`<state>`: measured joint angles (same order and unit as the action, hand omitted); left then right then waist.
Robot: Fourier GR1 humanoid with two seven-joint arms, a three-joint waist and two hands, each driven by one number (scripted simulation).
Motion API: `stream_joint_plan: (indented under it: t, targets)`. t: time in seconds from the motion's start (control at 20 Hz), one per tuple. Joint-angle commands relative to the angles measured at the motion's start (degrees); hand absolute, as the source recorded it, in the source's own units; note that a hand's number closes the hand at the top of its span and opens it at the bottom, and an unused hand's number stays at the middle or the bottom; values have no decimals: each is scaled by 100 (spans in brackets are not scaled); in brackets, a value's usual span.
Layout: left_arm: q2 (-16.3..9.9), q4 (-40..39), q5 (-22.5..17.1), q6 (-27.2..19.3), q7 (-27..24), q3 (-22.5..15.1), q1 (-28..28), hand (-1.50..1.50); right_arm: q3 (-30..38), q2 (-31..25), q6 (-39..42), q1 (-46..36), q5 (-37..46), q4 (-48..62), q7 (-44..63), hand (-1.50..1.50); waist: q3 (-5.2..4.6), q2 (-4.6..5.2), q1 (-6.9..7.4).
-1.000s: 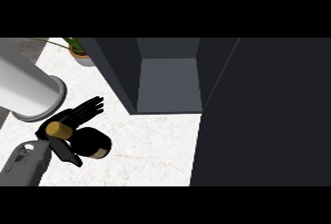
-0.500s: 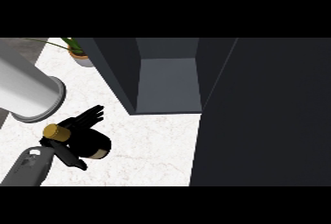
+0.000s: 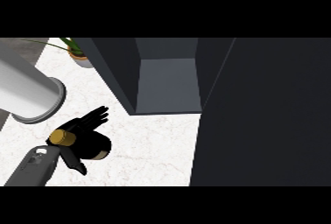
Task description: Pick up the wine, place it into the cabinet and close the cabinet
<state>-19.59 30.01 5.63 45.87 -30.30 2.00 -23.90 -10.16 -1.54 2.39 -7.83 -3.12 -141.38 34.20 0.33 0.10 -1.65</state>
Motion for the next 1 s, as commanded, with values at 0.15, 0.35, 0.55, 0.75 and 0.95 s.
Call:
stream_joint_plan:
  t: [0.15, 0.35, 0.55, 0.75, 0.95]
  targets:
    - [244, -221, -47, 783, -813, -249, 102, -150, -120, 17, 113, 437, -20, -132, -134, -150, -47, 26, 6]
    - [263, -242, -68, 621, -947, -328, 14, -150, -47, 22, 39, 197, -141, -269, 82, -150, -52, 28, 0]
    - [249, -162, -223, 646, -1102, -338, 57, -150, 49, -62, 71, 154, -158, -267, 177, -150, -52, 26, 19]
    - [430, -271, -394, 654, -874, -377, 58, 150, -141, 55, 7, 156, -13, -184, 177, -150, -52, 24, 31]
    - [562, -451, -646, 698, -433, -311, -270, 150, 261, -127, 138, -82, -319, -88, 204, -150, -50, 48, 3]
